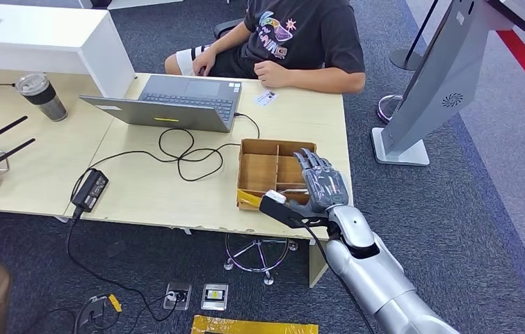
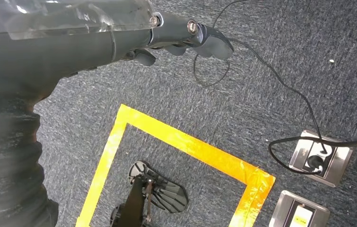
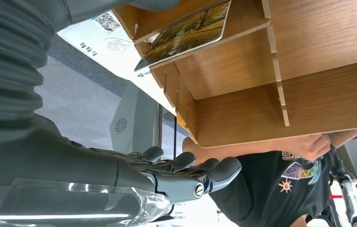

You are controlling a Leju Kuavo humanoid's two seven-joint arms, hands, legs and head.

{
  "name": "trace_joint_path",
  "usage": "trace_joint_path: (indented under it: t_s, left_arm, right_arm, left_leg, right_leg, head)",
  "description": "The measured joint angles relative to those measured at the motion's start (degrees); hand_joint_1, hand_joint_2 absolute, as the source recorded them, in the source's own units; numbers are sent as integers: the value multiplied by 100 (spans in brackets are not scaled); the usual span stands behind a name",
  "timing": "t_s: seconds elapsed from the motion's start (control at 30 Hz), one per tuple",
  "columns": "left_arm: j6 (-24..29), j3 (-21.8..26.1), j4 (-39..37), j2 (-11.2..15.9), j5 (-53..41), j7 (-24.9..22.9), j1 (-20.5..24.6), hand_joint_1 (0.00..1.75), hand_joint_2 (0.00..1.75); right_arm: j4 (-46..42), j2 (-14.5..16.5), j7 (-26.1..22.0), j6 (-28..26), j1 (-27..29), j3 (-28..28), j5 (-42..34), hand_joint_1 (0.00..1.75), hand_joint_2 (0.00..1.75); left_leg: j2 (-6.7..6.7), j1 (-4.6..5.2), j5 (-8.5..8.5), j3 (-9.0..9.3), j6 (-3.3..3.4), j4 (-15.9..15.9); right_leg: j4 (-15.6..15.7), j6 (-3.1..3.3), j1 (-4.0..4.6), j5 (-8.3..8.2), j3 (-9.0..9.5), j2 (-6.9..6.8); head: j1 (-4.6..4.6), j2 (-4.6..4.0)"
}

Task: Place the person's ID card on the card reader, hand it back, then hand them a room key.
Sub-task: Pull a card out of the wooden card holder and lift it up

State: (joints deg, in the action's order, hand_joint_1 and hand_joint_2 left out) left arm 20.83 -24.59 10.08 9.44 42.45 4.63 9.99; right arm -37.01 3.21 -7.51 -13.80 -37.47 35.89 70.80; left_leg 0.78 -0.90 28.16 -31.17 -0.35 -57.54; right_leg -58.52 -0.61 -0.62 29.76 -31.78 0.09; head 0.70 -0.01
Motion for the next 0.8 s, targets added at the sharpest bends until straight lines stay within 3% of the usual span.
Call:
trace_joint_path:
  t_s: [0.17, 0.37, 0.7, 0.8]
  left_arm:
    - [-2, 0, 0, 1, -4, -22, 0, 0, 175]
    - [-14, 0, 0, 1, -8, -37, 0, 0, 175]
    - [-31, 0, 0, 2, -20, -43, 2, 0, 175]
    - [-30, 0, 0, 2, -20, -44, 2, 0, 175]
  right_arm:
    - [58, -16, 14, 135, -19, 0, 9, 45, 175]
    - [132, -21, 28, 194, -23, 0, 15, 67, 175]
    - [240, -35, 69, 349, -36, 0, 16, 79, 175]
    - [267, -37, 85, 365, -37, 0, 17, 109, 175]
  left_leg:
    - [0, 0, 0, 0, 0, 0]
    - [0, 0, 0, 0, 0, 0]
    - [0, 0, 0, 0, 0, 0]
    - [0, 0, 0, 0, 0, 0]
  right_leg:
    - [0, 0, 0, 0, 0, 0]
    - [0, 0, 0, 0, 0, 0]
    - [0, 0, 0, 0, 0, 0]
    - [0, 0, 0, 0, 0, 0]
  head:
    - [0, -1]
    - [0, 0]
    - [0, -1]
    - [0, -1]
